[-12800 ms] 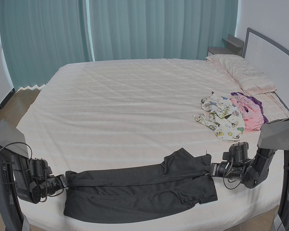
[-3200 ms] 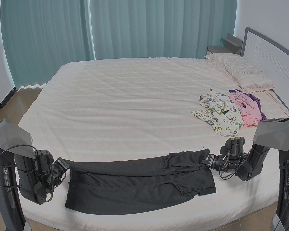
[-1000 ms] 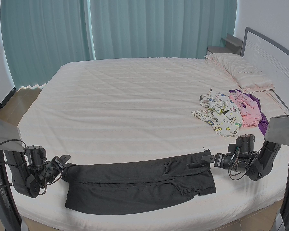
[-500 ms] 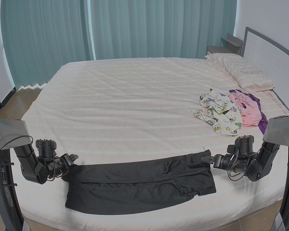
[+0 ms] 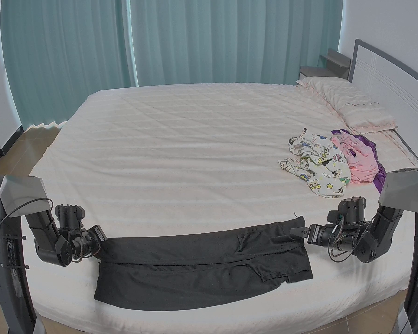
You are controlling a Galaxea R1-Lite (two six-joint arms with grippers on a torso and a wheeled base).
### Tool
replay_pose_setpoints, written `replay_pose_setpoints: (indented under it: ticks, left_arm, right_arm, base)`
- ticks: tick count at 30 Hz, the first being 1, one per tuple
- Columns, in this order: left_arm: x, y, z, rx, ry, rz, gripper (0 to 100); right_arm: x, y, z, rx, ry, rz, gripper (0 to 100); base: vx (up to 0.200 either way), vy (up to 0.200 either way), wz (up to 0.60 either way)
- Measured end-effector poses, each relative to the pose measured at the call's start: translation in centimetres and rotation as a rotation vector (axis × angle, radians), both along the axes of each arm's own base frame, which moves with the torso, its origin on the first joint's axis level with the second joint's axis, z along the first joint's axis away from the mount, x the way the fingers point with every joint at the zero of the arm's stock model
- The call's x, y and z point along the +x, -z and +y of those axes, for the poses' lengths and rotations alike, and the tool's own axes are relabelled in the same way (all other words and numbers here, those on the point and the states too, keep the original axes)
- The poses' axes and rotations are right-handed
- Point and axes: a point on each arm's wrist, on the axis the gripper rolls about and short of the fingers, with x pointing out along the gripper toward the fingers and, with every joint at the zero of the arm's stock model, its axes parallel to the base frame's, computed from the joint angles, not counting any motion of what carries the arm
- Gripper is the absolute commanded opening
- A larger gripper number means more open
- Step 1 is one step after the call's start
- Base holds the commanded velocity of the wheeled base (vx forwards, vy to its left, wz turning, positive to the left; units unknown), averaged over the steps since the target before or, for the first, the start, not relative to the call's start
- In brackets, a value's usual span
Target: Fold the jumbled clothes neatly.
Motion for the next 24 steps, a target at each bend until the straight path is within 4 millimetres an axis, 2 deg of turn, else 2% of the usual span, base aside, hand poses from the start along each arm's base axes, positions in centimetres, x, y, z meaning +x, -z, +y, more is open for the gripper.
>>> replay_pose_setpoints:
  ticks: [10,11,24]
  left_arm:
    - [0.0,-0.3,0.8,-0.015,-0.063,-0.013,0]
    - [0.0,-0.3,0.8,-0.023,-0.071,-0.014,100]
    - [-0.9,-0.5,1.5,-0.083,-0.109,-0.010,100]
  right_arm:
    - [-0.1,0.1,0.2,0.000,-0.006,0.003,100]
    - [-0.1,0.1,0.2,-0.001,-0.006,0.004,100]
    - [0.0,0.3,0.3,-0.002,-0.007,0.006,100]
  base:
    - [0.000,0.000,0.00]
    - [0.000,0.000,0.00]
    - [0.000,0.000,0.00]
